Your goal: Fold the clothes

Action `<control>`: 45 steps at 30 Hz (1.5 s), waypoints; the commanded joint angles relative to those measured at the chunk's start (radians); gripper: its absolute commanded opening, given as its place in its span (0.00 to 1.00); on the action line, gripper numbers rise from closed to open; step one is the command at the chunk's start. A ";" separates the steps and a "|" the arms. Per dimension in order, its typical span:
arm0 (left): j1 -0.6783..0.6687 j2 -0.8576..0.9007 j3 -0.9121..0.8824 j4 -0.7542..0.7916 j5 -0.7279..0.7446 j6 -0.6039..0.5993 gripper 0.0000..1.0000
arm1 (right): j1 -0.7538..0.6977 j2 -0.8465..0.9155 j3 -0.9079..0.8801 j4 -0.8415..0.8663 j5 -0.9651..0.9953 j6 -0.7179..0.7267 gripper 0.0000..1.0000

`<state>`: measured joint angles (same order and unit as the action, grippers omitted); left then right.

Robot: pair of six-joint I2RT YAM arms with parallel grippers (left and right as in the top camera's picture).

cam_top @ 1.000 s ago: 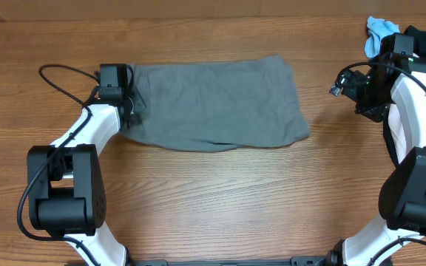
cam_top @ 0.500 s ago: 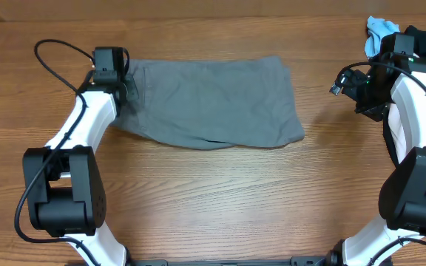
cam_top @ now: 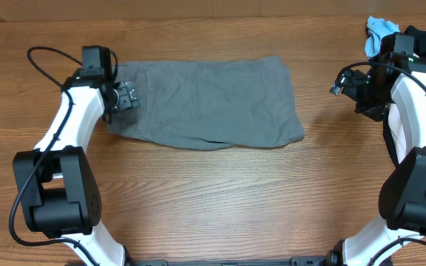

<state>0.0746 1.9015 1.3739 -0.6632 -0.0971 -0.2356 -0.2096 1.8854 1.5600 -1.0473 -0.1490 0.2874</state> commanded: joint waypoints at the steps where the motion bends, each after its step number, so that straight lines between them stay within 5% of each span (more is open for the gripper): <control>1: 0.022 0.010 -0.017 -0.008 0.063 0.003 0.94 | -0.003 0.002 0.021 0.005 0.014 -0.003 1.00; 25: 0.032 0.200 -0.031 0.142 0.142 -0.079 0.93 | -0.003 0.002 0.021 0.005 0.014 -0.004 1.00; 30: 0.032 0.270 -0.031 0.141 0.143 -0.079 0.83 | -0.003 0.002 0.021 0.005 0.014 -0.004 1.00; 35: 0.032 0.303 -0.031 0.137 0.162 -0.079 0.60 | -0.003 0.002 0.021 0.005 0.014 -0.003 1.00; 45: 0.032 0.295 -0.029 0.138 0.211 -0.079 0.48 | -0.003 0.002 0.021 0.005 0.014 -0.004 1.00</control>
<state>0.1123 2.0941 1.3949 -0.5030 0.0158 -0.3004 -0.2096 1.8854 1.5600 -1.0470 -0.1486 0.2878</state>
